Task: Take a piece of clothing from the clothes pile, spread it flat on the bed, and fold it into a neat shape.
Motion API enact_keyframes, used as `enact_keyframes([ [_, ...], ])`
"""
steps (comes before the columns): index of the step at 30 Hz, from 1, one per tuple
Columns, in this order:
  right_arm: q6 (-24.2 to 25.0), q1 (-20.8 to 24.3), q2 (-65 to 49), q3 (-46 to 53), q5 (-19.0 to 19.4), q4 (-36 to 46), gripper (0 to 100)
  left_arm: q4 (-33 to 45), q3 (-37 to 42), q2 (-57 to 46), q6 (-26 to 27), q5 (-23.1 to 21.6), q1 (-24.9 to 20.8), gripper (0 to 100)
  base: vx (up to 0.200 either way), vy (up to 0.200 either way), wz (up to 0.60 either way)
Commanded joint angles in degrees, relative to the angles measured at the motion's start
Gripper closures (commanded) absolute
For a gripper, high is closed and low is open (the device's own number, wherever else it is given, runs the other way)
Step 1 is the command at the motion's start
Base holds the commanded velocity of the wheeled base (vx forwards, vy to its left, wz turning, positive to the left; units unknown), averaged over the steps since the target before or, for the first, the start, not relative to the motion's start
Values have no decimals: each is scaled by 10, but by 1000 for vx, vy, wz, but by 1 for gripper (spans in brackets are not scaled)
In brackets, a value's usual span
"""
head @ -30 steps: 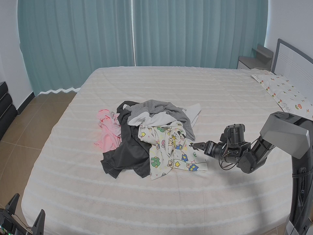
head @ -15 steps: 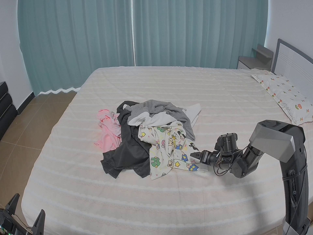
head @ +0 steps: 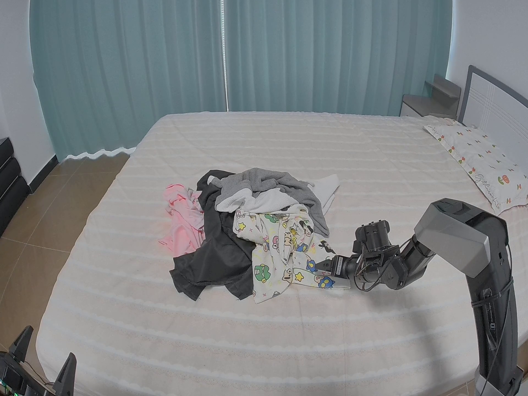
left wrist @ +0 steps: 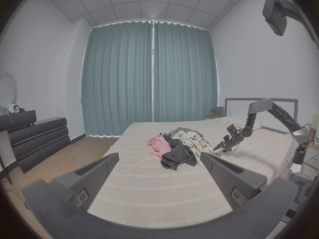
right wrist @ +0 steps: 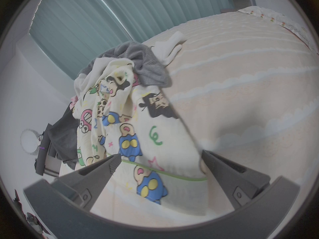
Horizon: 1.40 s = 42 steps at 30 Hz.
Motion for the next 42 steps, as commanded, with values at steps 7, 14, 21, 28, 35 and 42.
enact_keyframes([
  [7,-15,5,-2,-15,35,43,100,0,10,-10,0,0,0,0,0,0,0],
  [14,-37,2,-21,41,32,0,100,0,10,-10,0,0,0,0,0,0,0],
  [21,-29,18,-110,239,38,-210,100,0,10,-10,0,0,0,0,0,0,0],
  [28,28,18,-196,400,68,-384,100,0,10,-10,0,0,0,0,0,0,0],
  [35,32,21,-238,531,83,-539,100,0,10,-10,2,0,0,0,0,0,0],
  [42,35,21,-358,600,123,-559,100,-2,10,-6,1,0,-3,0,0,0,0],
])
